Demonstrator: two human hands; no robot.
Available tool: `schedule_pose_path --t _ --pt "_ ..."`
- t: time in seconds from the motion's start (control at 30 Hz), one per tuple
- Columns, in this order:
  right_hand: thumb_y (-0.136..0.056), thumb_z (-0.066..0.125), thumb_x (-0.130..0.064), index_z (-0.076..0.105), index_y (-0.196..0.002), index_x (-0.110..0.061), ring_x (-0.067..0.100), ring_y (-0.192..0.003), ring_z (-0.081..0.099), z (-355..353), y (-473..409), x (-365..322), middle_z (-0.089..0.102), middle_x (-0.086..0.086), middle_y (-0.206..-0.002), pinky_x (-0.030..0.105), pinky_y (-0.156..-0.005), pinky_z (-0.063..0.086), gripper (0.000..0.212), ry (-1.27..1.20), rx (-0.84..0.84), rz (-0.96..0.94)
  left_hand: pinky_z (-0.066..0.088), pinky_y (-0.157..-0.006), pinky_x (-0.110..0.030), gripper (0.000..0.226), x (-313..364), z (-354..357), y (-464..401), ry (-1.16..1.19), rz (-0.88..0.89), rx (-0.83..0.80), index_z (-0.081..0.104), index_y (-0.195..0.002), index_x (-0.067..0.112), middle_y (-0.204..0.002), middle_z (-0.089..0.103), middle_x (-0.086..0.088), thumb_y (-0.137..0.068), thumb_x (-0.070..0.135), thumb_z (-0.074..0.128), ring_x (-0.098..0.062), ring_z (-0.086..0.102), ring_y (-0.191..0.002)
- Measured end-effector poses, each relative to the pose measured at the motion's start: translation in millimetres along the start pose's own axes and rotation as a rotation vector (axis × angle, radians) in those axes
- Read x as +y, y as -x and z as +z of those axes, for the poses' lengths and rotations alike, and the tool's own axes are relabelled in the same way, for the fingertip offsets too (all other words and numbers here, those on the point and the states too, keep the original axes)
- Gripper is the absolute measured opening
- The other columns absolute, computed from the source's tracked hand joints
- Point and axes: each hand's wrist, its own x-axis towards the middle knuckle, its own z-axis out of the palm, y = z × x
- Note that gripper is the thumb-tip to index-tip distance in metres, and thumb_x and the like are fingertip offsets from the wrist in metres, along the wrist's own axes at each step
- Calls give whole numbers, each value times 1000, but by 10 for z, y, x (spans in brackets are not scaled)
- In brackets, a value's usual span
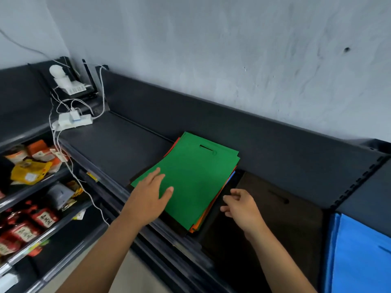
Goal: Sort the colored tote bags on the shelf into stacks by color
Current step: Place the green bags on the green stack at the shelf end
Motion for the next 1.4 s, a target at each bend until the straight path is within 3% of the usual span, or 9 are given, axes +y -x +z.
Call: schedule_pose_path --t 0.2,0.3,0.47,0.63,0.87,1.03,1.17,1.27,1.4 --pt "-104 62 -16 47 -149 -5 29 -97 76 242 -79 -23 68 10 -117 40 -82 62 48 -46 64 59 8 -129 -50 84 -297 12 -466 -99 7 -75 28 -162 10 -174 -8 1 -102 67 20 -25 3 -160" --pt "-104 63 -16 58 -132 -8 23 -98 77 372 -82 -47 74 8 -113 35 -78 60 29 -99 87 102 2 -129 -50 95 -430 39 -594 -148 75 -182 42 -157 11 -173 15 -1 -95 73 4 -20 -2 -160" --pt "-101 70 -13 74 -113 -11 14 -91 78 487 -82 -19 80 -1 -105 23 -69 58 13 -140 264 108 26 -123 -33 60 -487 -48 -703 -89 234 -110 76 -116 14 -154 53 5 -106 56 36 -12 34 -150" --pt "-101 66 -8 73 -107 -11 29 -91 78 500 31 -30 81 7 -99 44 -81 64 9 -215 459 159 20 -128 -39 62 -620 -68 -855 -133 280 -199 49 -153 16 -167 34 -4 -107 55 36 -19 24 -157" --pt "-98 73 -11 74 -108 -6 30 -85 81 512 293 -43 83 9 -96 39 -74 63 11 -189 476 195 29 -124 -37 59 -693 -111 -703 5 453 -224 29 -161 33 -167 32 3 -107 53 39 -18 27 -156" --pt "-99 71 -9 70 -112 -5 35 -83 81 626 421 -36 82 14 -95 55 -81 66 14 -241 537 189 10 -129 -38 71 -830 -136 -820 -99 449 -265 17 -165 17 -172 18 -5 -107 56 31 -21 13 -159" --pt "-98 72 -8 71 -117 -3 40 -88 80 833 537 -28 82 19 -100 55 -81 65 20 -398 471 220 33 -122 -44 72 -789 -236 -683 -31 476 -322 18 -163 23 -169 29 1 -105 61 34 -27 19 -158" --pt "-98 71 -9 72 -115 -1 44 -89 79 920 599 -96 80 24 -99 57 -79 65 19 -459 454 242 52 -105 -37 71 -841 -250 -650 59 527 -326 16 -162 27 -170 19 7 -103 61 39 -20 45 -145" --pt "-99 70 -10 71 -112 -1 43 -85 80 883 620 -134 81 22 -95 61 -80 65 16 -436 565 201 50 -103 -32 72 -885 -277 -744 107 497 -307 14 -163 25 -172 12 10 -105 57 41 -13 53 -136"
